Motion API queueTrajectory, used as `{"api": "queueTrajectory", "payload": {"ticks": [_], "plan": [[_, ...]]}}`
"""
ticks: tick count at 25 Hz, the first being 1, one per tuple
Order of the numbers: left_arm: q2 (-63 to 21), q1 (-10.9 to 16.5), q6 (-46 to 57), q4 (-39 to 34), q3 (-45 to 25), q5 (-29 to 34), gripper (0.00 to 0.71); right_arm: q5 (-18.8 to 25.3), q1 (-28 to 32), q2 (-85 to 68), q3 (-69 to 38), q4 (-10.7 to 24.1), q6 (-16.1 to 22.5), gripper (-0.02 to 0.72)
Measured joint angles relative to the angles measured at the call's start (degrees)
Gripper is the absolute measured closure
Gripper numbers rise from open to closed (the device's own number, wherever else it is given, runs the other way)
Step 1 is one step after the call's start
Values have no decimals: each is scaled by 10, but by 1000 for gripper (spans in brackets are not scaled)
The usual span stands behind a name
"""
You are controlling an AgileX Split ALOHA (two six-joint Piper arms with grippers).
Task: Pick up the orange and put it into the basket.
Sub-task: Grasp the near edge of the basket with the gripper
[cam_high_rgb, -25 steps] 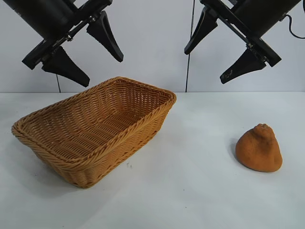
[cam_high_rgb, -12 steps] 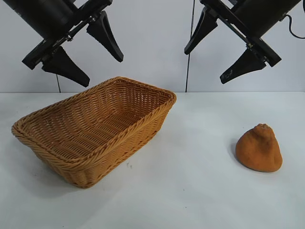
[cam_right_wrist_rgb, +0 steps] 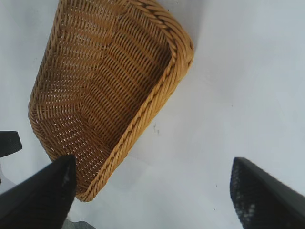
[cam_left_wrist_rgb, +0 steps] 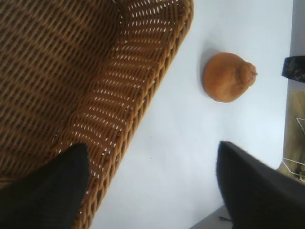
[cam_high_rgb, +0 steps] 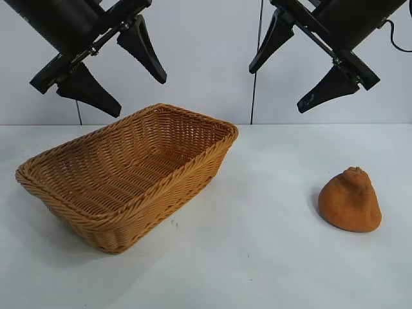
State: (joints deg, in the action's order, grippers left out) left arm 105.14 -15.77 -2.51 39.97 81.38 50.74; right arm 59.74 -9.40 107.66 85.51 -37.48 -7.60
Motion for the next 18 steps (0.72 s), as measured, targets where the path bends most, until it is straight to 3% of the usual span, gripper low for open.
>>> {"api": "queueTrajectory", "payload": {"ticks": [11, 18], "plan": [[-11, 6, 10, -19, 0, -10, 179, 2, 0, 0, 0, -1, 0, 102], [-76, 20, 155, -128, 0, 28, 179, 11, 0, 0, 0, -1, 0, 102]]}}
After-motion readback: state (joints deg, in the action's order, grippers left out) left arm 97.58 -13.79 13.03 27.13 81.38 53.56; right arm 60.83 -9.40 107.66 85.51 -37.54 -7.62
